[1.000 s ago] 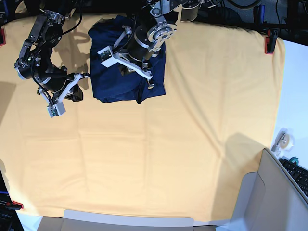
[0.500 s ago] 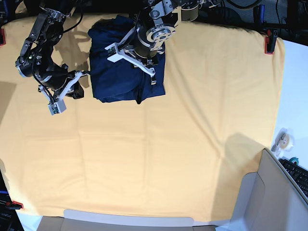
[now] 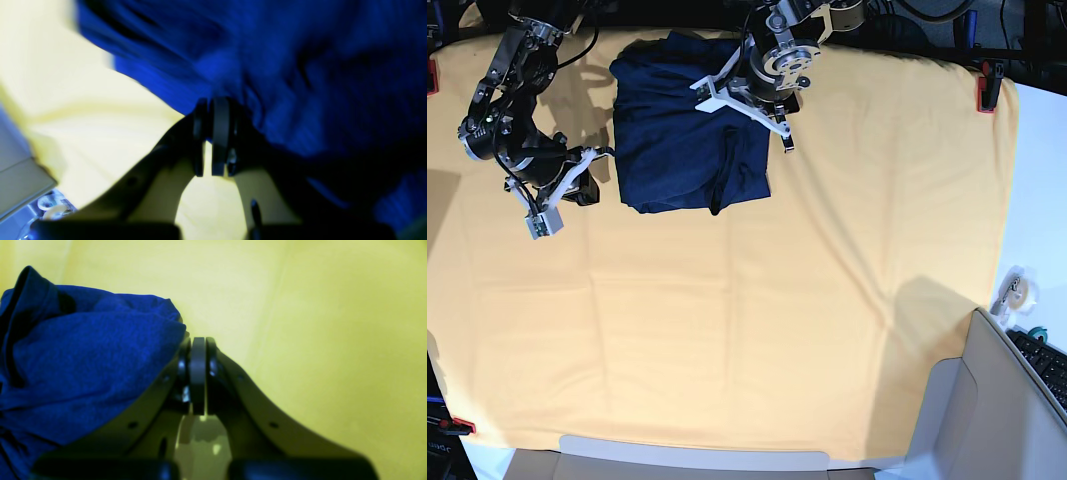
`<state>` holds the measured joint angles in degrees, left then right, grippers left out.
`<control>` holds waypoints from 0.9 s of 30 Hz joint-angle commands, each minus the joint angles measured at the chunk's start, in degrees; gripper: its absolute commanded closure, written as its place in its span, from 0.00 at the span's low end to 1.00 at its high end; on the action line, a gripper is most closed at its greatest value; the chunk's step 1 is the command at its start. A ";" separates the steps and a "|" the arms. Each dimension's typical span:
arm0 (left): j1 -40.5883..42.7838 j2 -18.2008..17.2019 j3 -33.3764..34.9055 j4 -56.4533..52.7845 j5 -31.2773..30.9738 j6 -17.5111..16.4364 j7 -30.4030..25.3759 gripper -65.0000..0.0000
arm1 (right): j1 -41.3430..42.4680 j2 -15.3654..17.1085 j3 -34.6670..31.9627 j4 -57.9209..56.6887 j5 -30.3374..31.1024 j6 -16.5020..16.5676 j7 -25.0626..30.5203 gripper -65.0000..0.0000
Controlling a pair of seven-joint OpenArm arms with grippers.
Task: Fold the T-shirt properly
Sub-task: 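Open the left gripper and lift it away from the bundle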
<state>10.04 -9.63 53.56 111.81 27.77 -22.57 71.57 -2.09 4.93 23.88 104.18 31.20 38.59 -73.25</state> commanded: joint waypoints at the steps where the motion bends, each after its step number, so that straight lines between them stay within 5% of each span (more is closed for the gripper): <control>1: -0.24 0.27 0.20 1.99 1.02 0.19 -0.23 0.97 | 0.64 0.65 0.17 1.09 0.76 0.05 1.21 1.00; 10: 0.11 -3.51 -0.24 6.65 1.20 0.55 4.87 0.97 | 0.46 0.65 0.17 1.09 0.76 0.05 1.21 1.00; 19: 0.81 -3.25 -16.33 6.65 7.70 0.02 -1.55 0.97 | 0.90 0.65 0.17 1.09 0.76 0.05 1.21 1.00; 27: 0.64 -0.70 -40.86 6.65 -3.73 -12.73 -9.02 0.97 | 4.59 2.85 0.17 0.74 0.67 0.05 1.12 1.00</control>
<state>11.09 -10.76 12.75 117.38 24.03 -35.73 62.87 1.34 6.87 23.83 104.09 31.33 38.59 -73.38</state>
